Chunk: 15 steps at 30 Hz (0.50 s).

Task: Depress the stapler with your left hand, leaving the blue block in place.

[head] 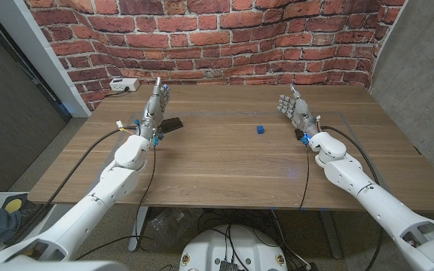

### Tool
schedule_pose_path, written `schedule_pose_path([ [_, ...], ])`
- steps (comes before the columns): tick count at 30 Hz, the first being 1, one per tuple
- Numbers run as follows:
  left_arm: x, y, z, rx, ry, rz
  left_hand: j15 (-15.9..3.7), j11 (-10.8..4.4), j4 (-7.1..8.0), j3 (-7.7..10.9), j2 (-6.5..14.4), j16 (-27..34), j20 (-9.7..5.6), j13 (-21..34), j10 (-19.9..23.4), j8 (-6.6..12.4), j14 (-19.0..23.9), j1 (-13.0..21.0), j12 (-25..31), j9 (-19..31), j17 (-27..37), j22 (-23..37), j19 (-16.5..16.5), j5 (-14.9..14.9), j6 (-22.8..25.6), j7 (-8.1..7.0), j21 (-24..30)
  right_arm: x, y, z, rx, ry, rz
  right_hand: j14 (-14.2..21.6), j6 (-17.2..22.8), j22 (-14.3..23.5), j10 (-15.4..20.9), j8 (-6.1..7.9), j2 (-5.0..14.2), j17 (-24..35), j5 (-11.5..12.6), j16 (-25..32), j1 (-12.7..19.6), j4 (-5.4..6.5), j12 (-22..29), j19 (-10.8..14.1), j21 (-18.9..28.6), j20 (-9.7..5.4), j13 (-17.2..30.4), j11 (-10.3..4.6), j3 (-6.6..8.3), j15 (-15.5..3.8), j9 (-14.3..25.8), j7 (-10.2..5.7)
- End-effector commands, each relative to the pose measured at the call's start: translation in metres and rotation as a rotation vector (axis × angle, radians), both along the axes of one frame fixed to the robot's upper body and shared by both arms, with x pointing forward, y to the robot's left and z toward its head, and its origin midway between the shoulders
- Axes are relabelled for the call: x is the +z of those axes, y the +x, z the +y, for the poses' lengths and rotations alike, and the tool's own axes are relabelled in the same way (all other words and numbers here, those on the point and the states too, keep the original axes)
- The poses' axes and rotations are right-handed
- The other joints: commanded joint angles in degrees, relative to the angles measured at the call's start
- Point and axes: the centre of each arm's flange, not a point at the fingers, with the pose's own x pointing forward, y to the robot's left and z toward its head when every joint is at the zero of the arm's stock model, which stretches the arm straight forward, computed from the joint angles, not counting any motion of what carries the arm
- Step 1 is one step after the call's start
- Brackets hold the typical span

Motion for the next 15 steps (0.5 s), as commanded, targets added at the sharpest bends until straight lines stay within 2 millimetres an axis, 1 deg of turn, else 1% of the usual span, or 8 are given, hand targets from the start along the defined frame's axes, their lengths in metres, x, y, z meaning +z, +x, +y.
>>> schedule_pose_path([
  [1,0.004,-0.011,0.018,0.094,0.055,-0.040,0.12,0.24,-0.43,-0.07,0.31,0.17,0.19,0.22,1.05,0.29,0.64,0.39,0.41,0.06,0.17,0.17,0.79,-0.25,0.78,0.84,0.34,0.002,-0.006,0.004,-0.016,-0.018,-0.002,0.24,0.49,0.24,0.51,0.30,0.00,0.23,0.10,0.13,0.79,-0.05,0.42,0.11,-0.05,0.31,0.19,0.19,0.39,0.49,0.10,-0.02],
  [7,0.007,-0.010,0.034,0.134,0.063,-0.026,0.02,0.14,-0.60,-0.12,0.54,0.27,0.43,0.21,2.40,0.50,1.92,0.85,0.59,0.04,0.16,0.15,1.95,-0.38,2.22,0.61,0.47,0.003,-0.007,0.007,-0.018,-0.027,0.001,0.32,0.50,0.25,0.60,0.28,0.04,0.25,0.07,0.12,0.81,-0.08,0.40,0.12,-0.09,0.38,0.20,0.26,0.37,0.66,0.10,-0.07],
  [12,0.009,-0.008,0.041,0.167,0.073,-0.021,0.08,0.34,-0.69,-0.12,0.69,0.33,0.34,0.21,3.03,0.62,2.59,1.12,0.65,0.04,0.15,0.12,2.58,-0.44,3.00,0.53,0.51,0.007,-0.008,0.009,-0.022,-0.026,-0.025,0.35,0.53,0.25,0.55,0.28,0.07,0.26,0.05,0.11,0.83,-0.09,0.35,0.13,-0.12,0.44,0.21,0.22,0.35,0.63,0.10,-0.04],
  [13,0.009,-0.008,0.042,0.174,0.080,-0.021,-0.08,0.34,-0.71,-0.12,0.73,0.28,0.36,0.21,3.10,0.61,2.59,1.18,0.63,0.04,0.15,0.12,2.71,-0.46,3.09,0.58,0.52,0.008,-0.008,0.009,-0.025,-0.021,-0.035,0.45,0.55,0.26,0.61,0.28,0.07,0.26,0.04,0.13,0.83,-0.10,0.36,0.20,-0.11,0.42,0.21,0.02,0.34,0.54,0.10,-0.10],
  [15,0.010,-0.007,0.043,0.188,0.098,-0.020,-0.46,0.33,-0.74,-0.11,0.80,0.13,0.37,0.20,3.21,0.56,2.42,1.29,0.59,0.04,0.15,0.11,2.85,-0.49,3.16,0.54,0.50,0.009,-0.009,0.009,-0.025,-0.010,-0.069,1.22,0.83,0.26,1.40,0.35,0.03,0.27,0.00,0.35,0.84,-0.15,0.59,1.16,0.19,-0.08,0.21,-0.43,0.25,-0.23,0.10,-0.19],
])
